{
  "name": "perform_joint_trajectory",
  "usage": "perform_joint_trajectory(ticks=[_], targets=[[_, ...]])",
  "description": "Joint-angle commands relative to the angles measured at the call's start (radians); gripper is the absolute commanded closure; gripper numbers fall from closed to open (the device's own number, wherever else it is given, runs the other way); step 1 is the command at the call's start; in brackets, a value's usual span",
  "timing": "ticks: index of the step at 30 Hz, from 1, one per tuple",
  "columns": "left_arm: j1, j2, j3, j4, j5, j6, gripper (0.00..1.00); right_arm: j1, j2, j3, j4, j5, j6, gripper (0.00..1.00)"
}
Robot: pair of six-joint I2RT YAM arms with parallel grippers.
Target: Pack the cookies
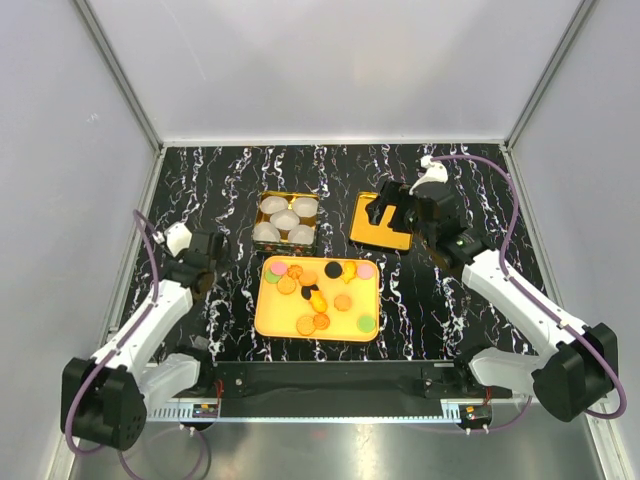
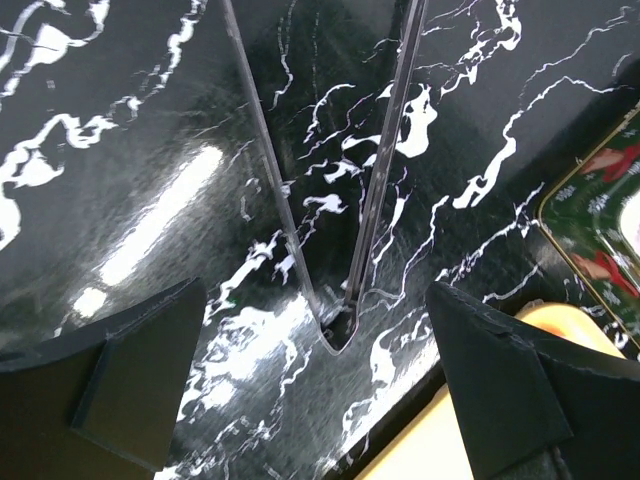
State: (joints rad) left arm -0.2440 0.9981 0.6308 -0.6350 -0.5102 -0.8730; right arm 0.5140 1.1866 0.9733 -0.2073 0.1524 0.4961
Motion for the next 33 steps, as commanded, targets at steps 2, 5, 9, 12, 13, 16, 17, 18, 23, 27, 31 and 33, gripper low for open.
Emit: perform_joint_trajectory(ticks=[2, 5, 9, 12, 13, 16, 17, 18, 23, 27, 31, 33], targets=[[0.018, 0.071, -0.002, 0.124, 0.022, -0.014, 0.01, 0.001, -0.034, -0.007, 0.031, -0.030, -0.014, 0.00], [0.034, 0.125, -0.002, 0.153, 0.033, -0.017, 0.01, 0.001, -0.041, -0.013, 0.031, -0.031, -0.016, 0.00], [0.067, 0.201, 0.010, 0.185, 0.052, -0.009, 0.01, 0.001, -0.036, -0.015, 0.034, -0.047, -0.013, 0.00], [0.106, 0.256, 0.012, 0.236, 0.061, 0.017, 0.01, 0.001, -0.035, -0.012, 0.029, -0.057, -0.008, 0.00], [0.126, 0.272, 0.013, 0.253, 0.067, 0.022, 0.01, 0.001, -0.033, -0.010, 0.029, -0.059, -0.008, 0.00], [0.158, 0.345, 0.033, 0.262, 0.067, 0.032, 0.01, 0.000, -0.033, -0.008, 0.026, -0.066, -0.008, 0.00], [0.166, 0.378, 0.038, 0.265, 0.068, 0.034, 0.01, 0.001, -0.033, -0.008, 0.025, -0.065, -0.007, 0.00], [0.172, 0.390, 0.041, 0.270, 0.068, 0.035, 0.02, 0.001, -0.035, -0.008, 0.026, -0.066, -0.007, 0.00], [0.196, 0.435, 0.073, 0.288, 0.102, 0.068, 0.03, 0.000, -0.027, -0.008, 0.026, -0.080, -0.002, 0.00], [0.204, 0.467, 0.096, 0.276, 0.099, 0.083, 0.05, 0.001, -0.024, -0.007, 0.023, -0.086, 0.001, 0.00], [0.204, 0.473, 0.098, 0.281, 0.107, 0.098, 0.12, 0.000, -0.025, -0.004, 0.019, -0.083, -0.002, 0.00], [0.204, 0.484, 0.110, 0.279, 0.110, 0.104, 0.14, 0.001, -0.027, -0.007, 0.022, -0.086, -0.001, 0.00]])
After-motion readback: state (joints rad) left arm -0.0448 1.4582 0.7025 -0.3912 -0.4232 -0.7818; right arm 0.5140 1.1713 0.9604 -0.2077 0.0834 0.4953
